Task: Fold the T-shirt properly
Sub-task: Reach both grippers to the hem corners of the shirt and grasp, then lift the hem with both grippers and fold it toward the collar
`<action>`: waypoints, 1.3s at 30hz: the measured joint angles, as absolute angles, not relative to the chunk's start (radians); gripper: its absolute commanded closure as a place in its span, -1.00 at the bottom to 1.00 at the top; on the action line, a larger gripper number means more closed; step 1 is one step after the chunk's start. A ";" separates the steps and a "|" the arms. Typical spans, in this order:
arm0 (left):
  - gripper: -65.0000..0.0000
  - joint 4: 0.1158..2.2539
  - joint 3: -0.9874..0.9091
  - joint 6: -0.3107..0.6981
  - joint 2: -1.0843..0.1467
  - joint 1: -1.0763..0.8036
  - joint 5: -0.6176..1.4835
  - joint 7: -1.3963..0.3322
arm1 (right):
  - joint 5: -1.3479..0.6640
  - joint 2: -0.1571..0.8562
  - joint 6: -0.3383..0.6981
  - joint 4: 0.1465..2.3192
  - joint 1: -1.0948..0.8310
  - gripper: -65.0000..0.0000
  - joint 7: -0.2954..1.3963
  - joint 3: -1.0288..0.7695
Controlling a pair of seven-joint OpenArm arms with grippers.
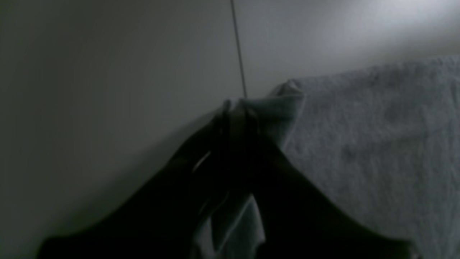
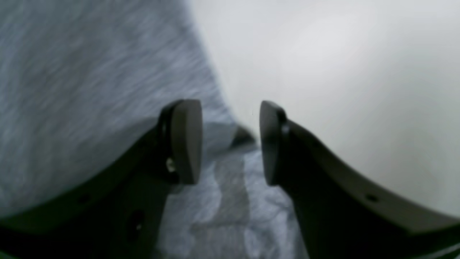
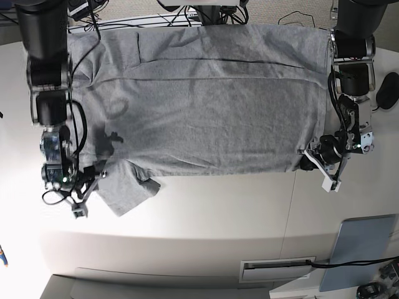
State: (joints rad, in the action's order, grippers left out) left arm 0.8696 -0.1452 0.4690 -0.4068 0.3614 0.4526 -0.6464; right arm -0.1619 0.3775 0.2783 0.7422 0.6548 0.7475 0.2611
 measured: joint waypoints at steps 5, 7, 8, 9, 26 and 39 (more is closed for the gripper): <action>1.00 0.870 -0.145 0.469 -0.407 0.361 0.453 -0.646 | -0.162 0.377 0.289 0.693 0.696 0.20 0.752 0.261; 1.00 0.870 -0.145 0.469 -0.407 0.361 0.453 -0.646 | -0.166 0.376 0.315 0.693 0.695 0.20 0.773 0.261; 1.00 0.870 -0.145 0.469 -0.407 0.361 0.453 -0.646 | -0.166 0.374 0.315 0.693 0.691 0.20 0.782 0.261; 1.00 0.870 -0.145 0.469 -0.407 0.361 0.454 -0.646 | -0.167 0.375 0.313 0.693 0.683 0.20 0.783 0.261; 1.00 0.876 -0.145 0.471 -0.405 0.357 0.485 -0.641 | -0.180 0.371 0.292 0.719 0.612 1.00 0.719 0.257; 1.00 1.322 -0.176 0.381 -0.413 0.181 0.508 -0.766 | -0.159 0.483 0.236 1.177 0.403 1.00 0.832 0.255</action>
State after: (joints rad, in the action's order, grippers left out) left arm 1.3220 -0.1757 0.3809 -0.4126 0.1810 0.5083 -0.7658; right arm -0.1585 0.4828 0.2356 1.1774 0.4026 0.8322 0.2546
